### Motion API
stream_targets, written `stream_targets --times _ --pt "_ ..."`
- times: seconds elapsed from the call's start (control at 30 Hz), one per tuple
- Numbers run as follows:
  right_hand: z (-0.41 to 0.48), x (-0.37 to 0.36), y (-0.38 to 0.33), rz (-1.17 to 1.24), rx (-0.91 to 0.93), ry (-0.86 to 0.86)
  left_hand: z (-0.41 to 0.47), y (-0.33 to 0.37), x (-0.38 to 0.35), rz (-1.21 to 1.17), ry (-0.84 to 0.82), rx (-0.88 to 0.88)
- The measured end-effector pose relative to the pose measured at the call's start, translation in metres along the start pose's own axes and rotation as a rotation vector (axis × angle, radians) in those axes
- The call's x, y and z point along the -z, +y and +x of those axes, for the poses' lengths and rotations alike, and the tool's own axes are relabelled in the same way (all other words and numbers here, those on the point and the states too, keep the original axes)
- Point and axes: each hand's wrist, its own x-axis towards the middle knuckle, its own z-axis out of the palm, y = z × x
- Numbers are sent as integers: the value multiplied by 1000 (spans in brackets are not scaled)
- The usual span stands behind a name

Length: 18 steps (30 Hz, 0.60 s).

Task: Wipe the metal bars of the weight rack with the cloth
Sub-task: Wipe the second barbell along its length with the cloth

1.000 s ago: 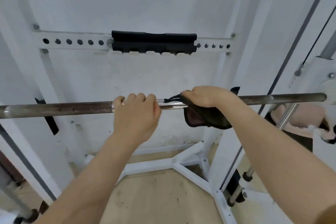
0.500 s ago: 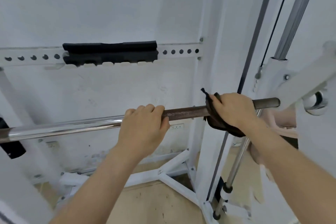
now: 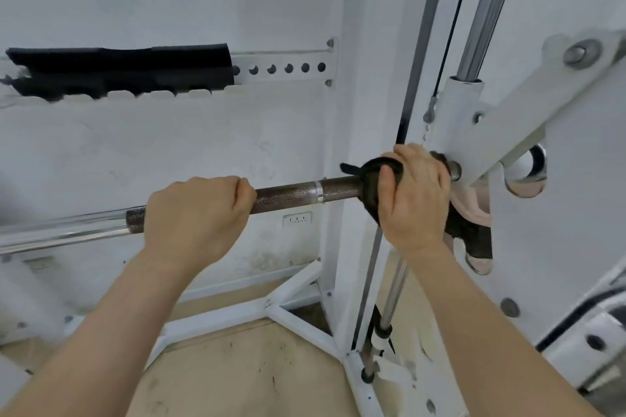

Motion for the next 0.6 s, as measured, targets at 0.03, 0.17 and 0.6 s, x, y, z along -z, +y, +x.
stream_targets --times 0.03,0.17,0.6 --pt "1 -2 11 -8 -84 23 0 1 0 19 -5 -6" --pt "1 -9 -7 184 -404 164 6 7 6 -65 -82 -30" --pt "28 18 -52 1653 -1414 410 30 93 -21 -9 254 -490"
